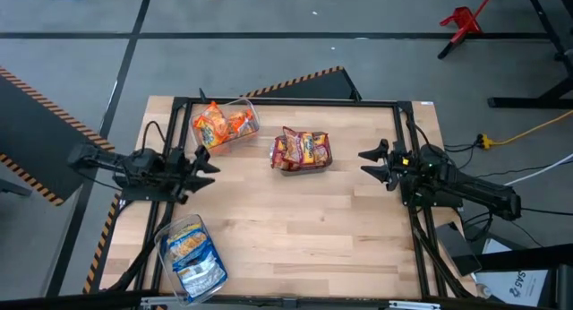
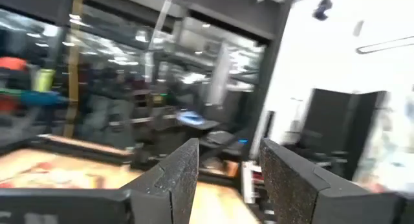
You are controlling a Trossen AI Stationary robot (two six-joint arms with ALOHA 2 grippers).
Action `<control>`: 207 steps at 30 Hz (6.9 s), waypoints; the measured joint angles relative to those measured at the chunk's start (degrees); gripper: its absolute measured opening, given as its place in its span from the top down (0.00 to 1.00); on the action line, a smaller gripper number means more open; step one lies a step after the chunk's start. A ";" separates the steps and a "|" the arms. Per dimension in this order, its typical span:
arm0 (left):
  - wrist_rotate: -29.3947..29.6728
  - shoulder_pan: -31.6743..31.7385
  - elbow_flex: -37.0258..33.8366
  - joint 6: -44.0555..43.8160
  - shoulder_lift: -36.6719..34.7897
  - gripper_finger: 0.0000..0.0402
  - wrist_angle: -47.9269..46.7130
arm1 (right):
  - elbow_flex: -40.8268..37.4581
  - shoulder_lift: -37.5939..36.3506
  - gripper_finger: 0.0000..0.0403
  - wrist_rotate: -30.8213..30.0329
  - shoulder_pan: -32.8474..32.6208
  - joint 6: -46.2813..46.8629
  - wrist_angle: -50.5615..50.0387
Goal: Sort Maruchan noodles
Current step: Return to Home Position
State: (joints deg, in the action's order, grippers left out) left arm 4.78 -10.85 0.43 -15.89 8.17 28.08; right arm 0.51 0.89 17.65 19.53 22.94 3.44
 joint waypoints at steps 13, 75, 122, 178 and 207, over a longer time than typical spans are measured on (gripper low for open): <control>-3.81 3.57 0.00 -1.90 -7.95 0.61 -15.37 | 0.00 3.19 0.37 -1.08 0.00 -3.85 -0.10; 9.14 5.59 0.00 4.47 -8.03 0.61 -21.18 | -0.07 4.63 0.37 -12.53 0.00 -7.17 -1.01; 9.14 5.59 0.00 4.47 -8.01 0.61 -21.18 | -0.07 4.63 0.37 -12.53 -0.01 -7.18 -0.99; 9.14 5.57 0.00 4.46 -8.03 0.61 -21.20 | -0.04 4.61 0.37 -12.53 -0.02 -7.18 -0.99; 9.14 5.58 0.00 4.45 -8.02 0.61 -21.18 | -0.03 4.63 0.37 -12.53 -0.02 -7.19 -0.99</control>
State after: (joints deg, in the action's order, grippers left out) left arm 13.91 -5.26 0.43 -11.44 0.15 6.90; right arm 0.49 5.52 5.13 19.51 15.75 2.45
